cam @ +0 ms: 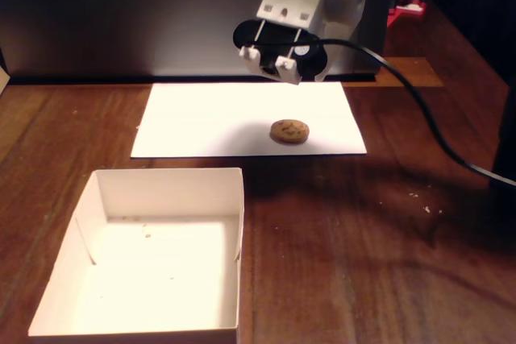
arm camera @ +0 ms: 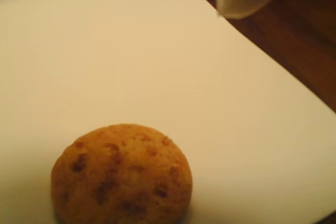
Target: Grasp a mini cookies block and put it in the white box.
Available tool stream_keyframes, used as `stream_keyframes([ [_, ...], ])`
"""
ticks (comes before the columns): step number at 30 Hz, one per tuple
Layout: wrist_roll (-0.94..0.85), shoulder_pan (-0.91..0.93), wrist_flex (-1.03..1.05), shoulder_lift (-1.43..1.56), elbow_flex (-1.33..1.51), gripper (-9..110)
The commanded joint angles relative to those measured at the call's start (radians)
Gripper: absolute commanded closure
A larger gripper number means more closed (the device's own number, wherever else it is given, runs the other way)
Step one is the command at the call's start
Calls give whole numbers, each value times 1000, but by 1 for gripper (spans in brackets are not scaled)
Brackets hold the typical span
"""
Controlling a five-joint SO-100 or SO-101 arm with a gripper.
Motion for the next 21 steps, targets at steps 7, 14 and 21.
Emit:
stream_keyframes([
  [7, 8, 15, -124, 49, 89, 74],
  [14, 11, 31, -147, -18, 110, 73],
  [21, -3, 29, -172, -49, 117, 72],
])
